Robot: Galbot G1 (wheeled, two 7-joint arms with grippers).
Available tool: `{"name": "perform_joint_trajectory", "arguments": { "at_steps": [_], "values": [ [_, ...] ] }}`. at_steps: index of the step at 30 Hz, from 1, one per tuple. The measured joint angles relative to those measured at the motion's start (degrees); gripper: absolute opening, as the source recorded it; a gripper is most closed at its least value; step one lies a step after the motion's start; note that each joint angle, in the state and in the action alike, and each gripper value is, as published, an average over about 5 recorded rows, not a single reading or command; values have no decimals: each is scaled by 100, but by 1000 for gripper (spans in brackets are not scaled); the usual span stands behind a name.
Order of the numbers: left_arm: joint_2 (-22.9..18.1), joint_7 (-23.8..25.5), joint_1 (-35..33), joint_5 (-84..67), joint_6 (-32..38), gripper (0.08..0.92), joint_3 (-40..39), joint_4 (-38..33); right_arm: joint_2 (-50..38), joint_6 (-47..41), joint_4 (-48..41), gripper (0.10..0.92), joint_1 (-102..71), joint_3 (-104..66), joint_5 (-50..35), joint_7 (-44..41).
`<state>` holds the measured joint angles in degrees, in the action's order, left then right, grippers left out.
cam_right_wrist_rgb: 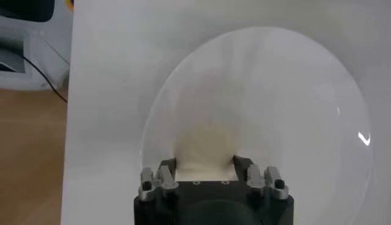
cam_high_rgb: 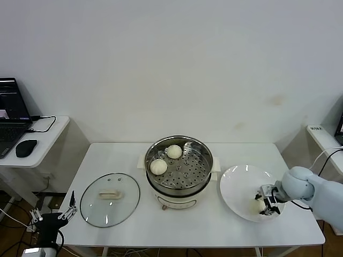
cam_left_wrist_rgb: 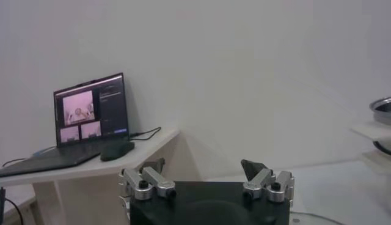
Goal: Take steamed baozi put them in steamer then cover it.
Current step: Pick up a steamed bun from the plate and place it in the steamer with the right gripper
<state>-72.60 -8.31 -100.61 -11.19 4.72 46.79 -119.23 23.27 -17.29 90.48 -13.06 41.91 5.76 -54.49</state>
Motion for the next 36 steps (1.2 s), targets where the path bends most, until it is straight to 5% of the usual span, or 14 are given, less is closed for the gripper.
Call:
{"name": "perform_joint_trajectory", "arguments": {
  "at_steps": [19, 36],
  "values": [
    [99, 1, 96, -82, -8, 823, -26, -69, 93, -143, 136, 568, 2882, 1172, -1210, -274],
    [45, -2, 111, -116, -15, 823, 30, -46, 1812, 114, 250, 568, 4853, 2691, -2156, 133]
  ]
}}
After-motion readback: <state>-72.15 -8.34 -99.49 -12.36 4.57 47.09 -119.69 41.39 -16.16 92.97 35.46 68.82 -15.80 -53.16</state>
